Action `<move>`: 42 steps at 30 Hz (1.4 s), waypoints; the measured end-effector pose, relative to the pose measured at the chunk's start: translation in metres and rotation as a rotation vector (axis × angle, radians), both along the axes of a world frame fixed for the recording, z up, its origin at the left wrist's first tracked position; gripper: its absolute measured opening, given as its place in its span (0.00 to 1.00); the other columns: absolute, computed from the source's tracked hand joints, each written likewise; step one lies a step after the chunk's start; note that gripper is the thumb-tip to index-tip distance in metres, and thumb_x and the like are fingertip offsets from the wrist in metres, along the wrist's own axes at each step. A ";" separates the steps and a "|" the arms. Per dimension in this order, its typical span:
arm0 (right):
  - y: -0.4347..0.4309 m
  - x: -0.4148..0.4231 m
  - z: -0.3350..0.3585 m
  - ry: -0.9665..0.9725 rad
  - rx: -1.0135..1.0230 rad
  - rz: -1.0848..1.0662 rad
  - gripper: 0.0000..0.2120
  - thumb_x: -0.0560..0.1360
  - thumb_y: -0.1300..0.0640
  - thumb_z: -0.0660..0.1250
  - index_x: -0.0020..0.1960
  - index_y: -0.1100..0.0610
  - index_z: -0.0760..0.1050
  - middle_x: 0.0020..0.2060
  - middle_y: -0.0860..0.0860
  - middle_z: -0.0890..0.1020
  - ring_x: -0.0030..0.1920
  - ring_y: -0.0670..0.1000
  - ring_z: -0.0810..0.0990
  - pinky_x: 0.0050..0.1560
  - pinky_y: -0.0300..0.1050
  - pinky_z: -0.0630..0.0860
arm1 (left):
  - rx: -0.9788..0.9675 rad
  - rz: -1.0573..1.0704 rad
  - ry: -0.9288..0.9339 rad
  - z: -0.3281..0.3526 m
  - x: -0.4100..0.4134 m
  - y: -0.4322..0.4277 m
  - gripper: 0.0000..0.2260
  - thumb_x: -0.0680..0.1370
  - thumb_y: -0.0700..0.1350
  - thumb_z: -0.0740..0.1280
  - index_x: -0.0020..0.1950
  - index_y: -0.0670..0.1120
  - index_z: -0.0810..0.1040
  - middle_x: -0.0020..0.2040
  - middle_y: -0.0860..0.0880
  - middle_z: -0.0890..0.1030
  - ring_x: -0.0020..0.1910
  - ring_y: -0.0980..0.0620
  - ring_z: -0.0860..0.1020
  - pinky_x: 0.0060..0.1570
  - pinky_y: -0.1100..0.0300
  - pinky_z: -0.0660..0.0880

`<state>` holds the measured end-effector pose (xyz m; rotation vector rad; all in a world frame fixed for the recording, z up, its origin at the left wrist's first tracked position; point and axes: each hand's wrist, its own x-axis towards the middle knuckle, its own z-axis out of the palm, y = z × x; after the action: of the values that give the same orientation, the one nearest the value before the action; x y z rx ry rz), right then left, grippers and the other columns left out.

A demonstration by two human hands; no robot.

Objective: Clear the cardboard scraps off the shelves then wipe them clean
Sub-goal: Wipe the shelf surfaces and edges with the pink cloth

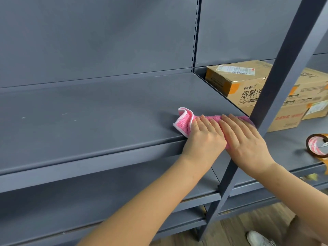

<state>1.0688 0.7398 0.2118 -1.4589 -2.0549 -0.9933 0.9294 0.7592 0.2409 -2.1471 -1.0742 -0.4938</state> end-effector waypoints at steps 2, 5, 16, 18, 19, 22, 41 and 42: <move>0.000 -0.003 -0.002 0.032 -0.010 -0.008 0.28 0.63 0.64 0.77 0.61 0.68 0.73 0.57 0.65 0.79 0.58 0.65 0.79 0.62 0.59 0.65 | 0.022 -0.016 -0.017 -0.002 0.000 0.000 0.15 0.61 0.49 0.75 0.44 0.43 0.84 0.42 0.46 0.86 0.41 0.51 0.84 0.44 0.59 0.79; -0.002 -0.009 -0.002 0.082 -0.041 -0.030 0.27 0.64 0.64 0.76 0.61 0.68 0.74 0.58 0.65 0.79 0.59 0.66 0.78 0.63 0.60 0.64 | 0.004 -0.023 -0.054 -0.003 -0.002 -0.001 0.14 0.63 0.48 0.74 0.45 0.45 0.83 0.43 0.47 0.86 0.43 0.52 0.84 0.46 0.60 0.79; -0.057 -0.042 -0.022 0.131 -0.016 0.021 0.21 0.72 0.67 0.56 0.65 0.65 0.66 0.62 0.64 0.76 0.64 0.62 0.74 0.72 0.48 0.56 | -0.122 -0.143 -0.128 -0.014 -0.044 -0.049 0.18 0.72 0.38 0.53 0.51 0.45 0.81 0.52 0.46 0.83 0.53 0.49 0.81 0.56 0.55 0.76; -0.070 -0.053 -0.033 0.124 -0.018 0.026 0.21 0.72 0.67 0.56 0.64 0.66 0.68 0.61 0.64 0.77 0.62 0.62 0.76 0.72 0.48 0.56 | -0.090 -0.153 -0.118 -0.030 -0.057 -0.061 0.18 0.73 0.39 0.53 0.53 0.46 0.81 0.54 0.48 0.83 0.56 0.50 0.79 0.58 0.54 0.74; -0.075 -0.057 -0.039 0.116 -0.033 0.027 0.21 0.71 0.67 0.55 0.64 0.66 0.69 0.60 0.63 0.77 0.62 0.63 0.76 0.71 0.49 0.58 | -0.091 -0.155 -0.109 -0.040 -0.062 -0.066 0.18 0.73 0.39 0.54 0.53 0.46 0.80 0.55 0.48 0.82 0.56 0.50 0.79 0.59 0.53 0.73; -0.082 -0.067 -0.064 0.089 -0.108 0.033 0.21 0.71 0.65 0.54 0.64 0.65 0.69 0.60 0.63 0.78 0.60 0.63 0.78 0.66 0.51 0.60 | -0.138 -0.157 -0.083 -0.068 -0.073 -0.074 0.17 0.72 0.39 0.56 0.55 0.46 0.80 0.57 0.48 0.81 0.58 0.49 0.78 0.60 0.52 0.73; 0.035 -0.026 -0.189 0.156 -1.074 -0.021 0.43 0.65 0.30 0.49 0.75 0.50 0.54 0.76 0.48 0.56 0.76 0.50 0.52 0.74 0.44 0.48 | -0.963 -0.050 -0.136 -0.225 -0.063 0.034 0.30 0.75 0.52 0.62 0.73 0.46 0.56 0.76 0.48 0.53 0.75 0.52 0.50 0.72 0.57 0.45; 0.036 -0.026 -0.188 0.212 -1.052 -0.006 0.46 0.61 0.28 0.43 0.75 0.48 0.54 0.76 0.47 0.55 0.76 0.50 0.51 0.74 0.43 0.47 | -1.004 -0.068 -0.206 -0.225 -0.068 0.034 0.30 0.75 0.53 0.62 0.73 0.47 0.56 0.76 0.49 0.53 0.75 0.53 0.49 0.72 0.58 0.45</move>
<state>1.0423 0.7753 0.0234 -1.8852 -2.4998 0.3647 0.8611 0.7935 0.0158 -3.0422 -1.5880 -0.2057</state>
